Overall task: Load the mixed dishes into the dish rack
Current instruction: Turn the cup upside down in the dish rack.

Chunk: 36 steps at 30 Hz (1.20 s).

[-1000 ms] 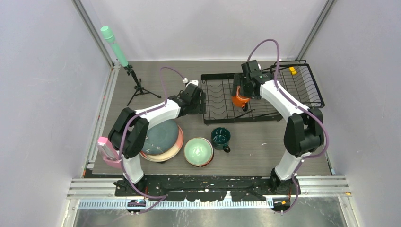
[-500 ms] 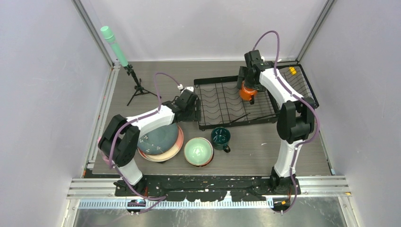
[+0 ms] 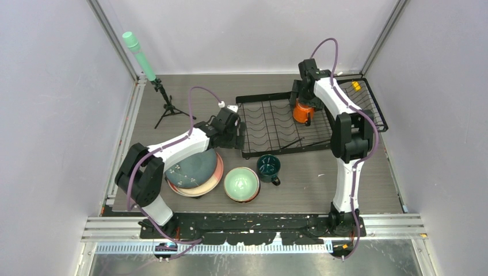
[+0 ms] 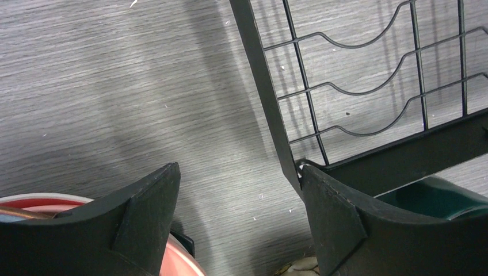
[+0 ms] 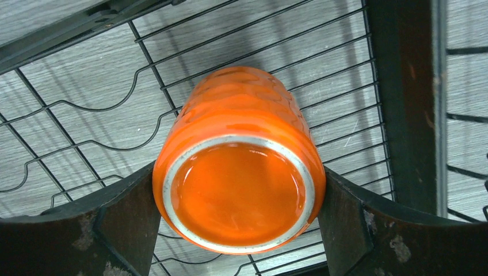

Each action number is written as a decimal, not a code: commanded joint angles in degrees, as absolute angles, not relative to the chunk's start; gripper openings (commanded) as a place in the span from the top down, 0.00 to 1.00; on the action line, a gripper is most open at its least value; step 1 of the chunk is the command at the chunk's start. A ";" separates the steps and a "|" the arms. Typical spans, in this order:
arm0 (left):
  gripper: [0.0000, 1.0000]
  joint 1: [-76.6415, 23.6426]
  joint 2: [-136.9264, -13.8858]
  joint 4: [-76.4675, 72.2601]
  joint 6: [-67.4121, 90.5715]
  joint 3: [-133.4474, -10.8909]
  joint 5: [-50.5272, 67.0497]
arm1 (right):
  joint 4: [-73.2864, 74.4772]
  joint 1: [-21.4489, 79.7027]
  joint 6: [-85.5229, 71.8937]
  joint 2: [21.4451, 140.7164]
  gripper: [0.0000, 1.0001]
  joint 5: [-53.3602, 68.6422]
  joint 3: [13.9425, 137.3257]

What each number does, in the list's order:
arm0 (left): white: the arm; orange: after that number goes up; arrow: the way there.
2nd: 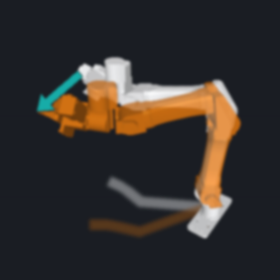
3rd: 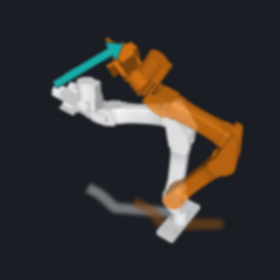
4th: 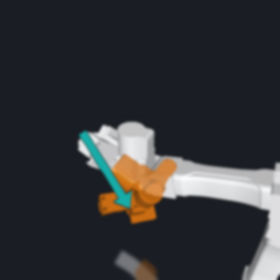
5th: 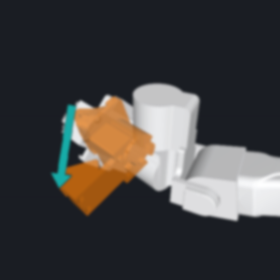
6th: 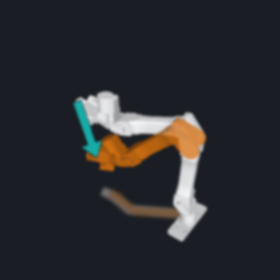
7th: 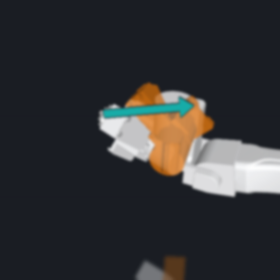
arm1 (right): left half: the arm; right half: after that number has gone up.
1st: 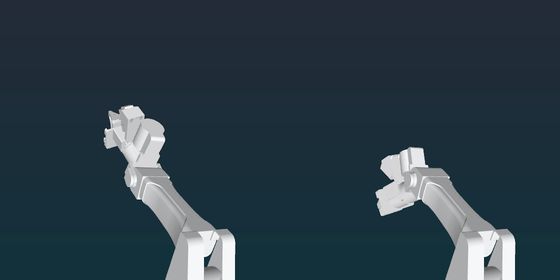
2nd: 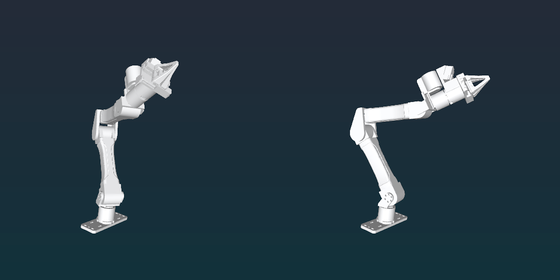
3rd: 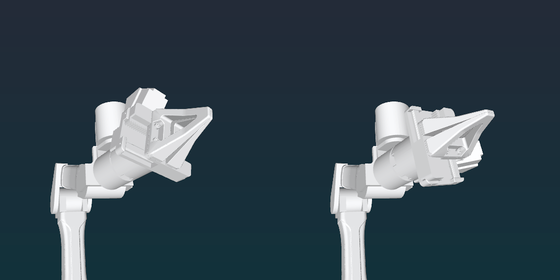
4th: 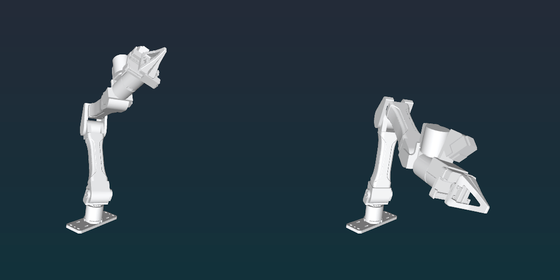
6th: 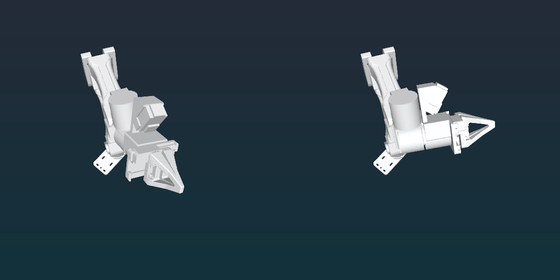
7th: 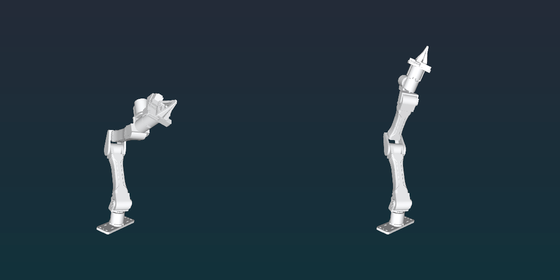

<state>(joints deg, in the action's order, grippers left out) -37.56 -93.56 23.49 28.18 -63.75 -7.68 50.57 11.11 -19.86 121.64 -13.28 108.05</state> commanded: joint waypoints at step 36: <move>0.06 -37.66 -86.37 28.31 19.73 -67.90 -1.18 | 53.22 11.16 -13.88 121.40 0.00 -11.18 115.32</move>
<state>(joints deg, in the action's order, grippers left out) -37.56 -88.68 27.83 20.56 -66.32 -2.28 53.32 11.09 -14.24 123.31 -11.11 113.91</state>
